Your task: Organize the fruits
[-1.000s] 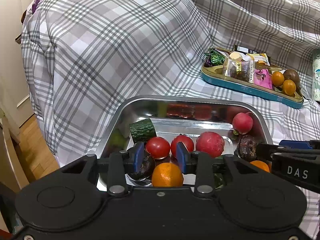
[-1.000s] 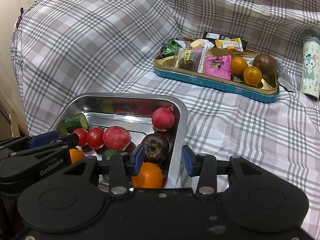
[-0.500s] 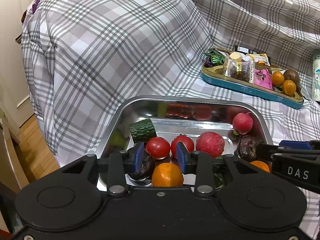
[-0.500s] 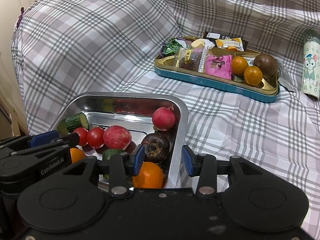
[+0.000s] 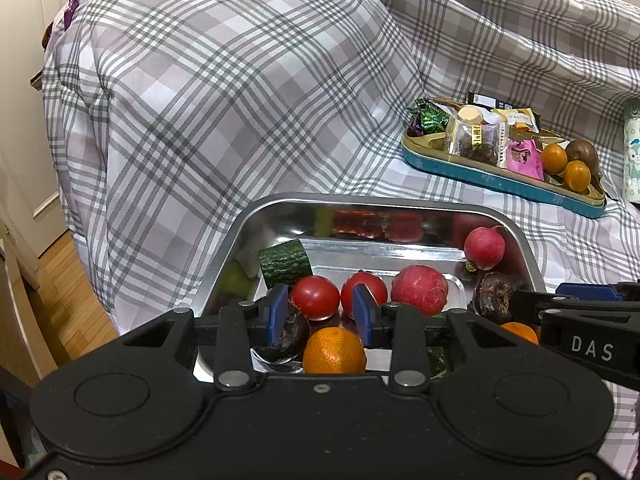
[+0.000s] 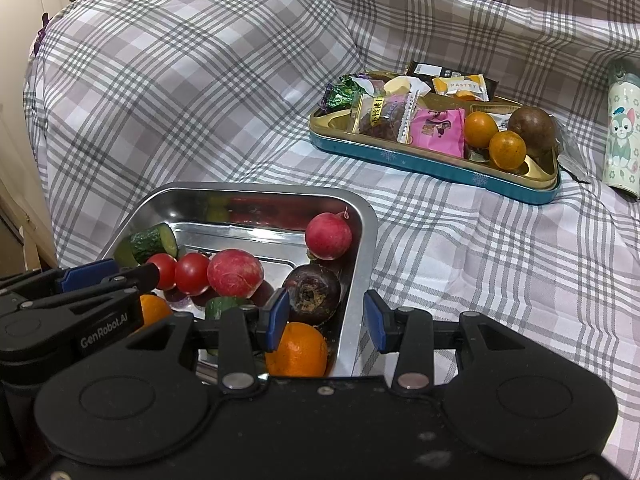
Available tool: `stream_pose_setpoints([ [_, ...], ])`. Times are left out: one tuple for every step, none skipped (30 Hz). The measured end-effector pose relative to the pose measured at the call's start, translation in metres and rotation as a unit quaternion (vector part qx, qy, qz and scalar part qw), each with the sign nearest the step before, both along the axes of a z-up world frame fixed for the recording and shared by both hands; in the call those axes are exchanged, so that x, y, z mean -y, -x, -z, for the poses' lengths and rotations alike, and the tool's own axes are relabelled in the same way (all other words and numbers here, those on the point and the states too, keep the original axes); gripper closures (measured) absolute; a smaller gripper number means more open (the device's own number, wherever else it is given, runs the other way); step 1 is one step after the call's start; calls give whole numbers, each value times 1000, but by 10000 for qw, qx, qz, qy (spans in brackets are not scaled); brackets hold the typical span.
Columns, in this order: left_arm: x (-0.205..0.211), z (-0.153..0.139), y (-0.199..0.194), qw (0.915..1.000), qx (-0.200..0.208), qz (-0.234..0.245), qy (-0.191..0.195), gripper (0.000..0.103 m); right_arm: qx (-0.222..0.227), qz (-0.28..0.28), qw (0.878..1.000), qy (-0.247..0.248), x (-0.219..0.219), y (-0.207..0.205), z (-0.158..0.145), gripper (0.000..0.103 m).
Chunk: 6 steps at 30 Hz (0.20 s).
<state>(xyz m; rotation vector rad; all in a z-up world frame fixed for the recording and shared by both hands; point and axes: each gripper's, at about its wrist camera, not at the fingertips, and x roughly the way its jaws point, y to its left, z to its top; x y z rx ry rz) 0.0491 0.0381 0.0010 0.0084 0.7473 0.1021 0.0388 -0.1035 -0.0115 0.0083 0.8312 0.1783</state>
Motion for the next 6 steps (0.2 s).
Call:
stream_pose_setpoints([
  [1, -1, 1, 10000, 30, 1, -26, 59, 1, 1, 10000, 0, 0, 0, 0, 59],
  [1, -1, 1, 10000, 54, 8, -48, 59, 0, 4, 10000, 2, 0, 0, 0, 59],
  [2, -1, 1, 10000, 66, 23, -71, 59, 0, 2, 10000, 3, 0, 0, 0, 59],
  [3, -1, 1, 9999, 70, 27, -87, 59, 1, 2, 10000, 5, 0, 0, 0, 59],
  [3, -1, 1, 9999, 71, 30, -97, 59, 3, 5, 10000, 5, 0, 0, 0, 59],
  [3, -1, 1, 9999, 70, 30, -98, 59, 5, 4, 10000, 5, 0, 0, 1, 59],
])
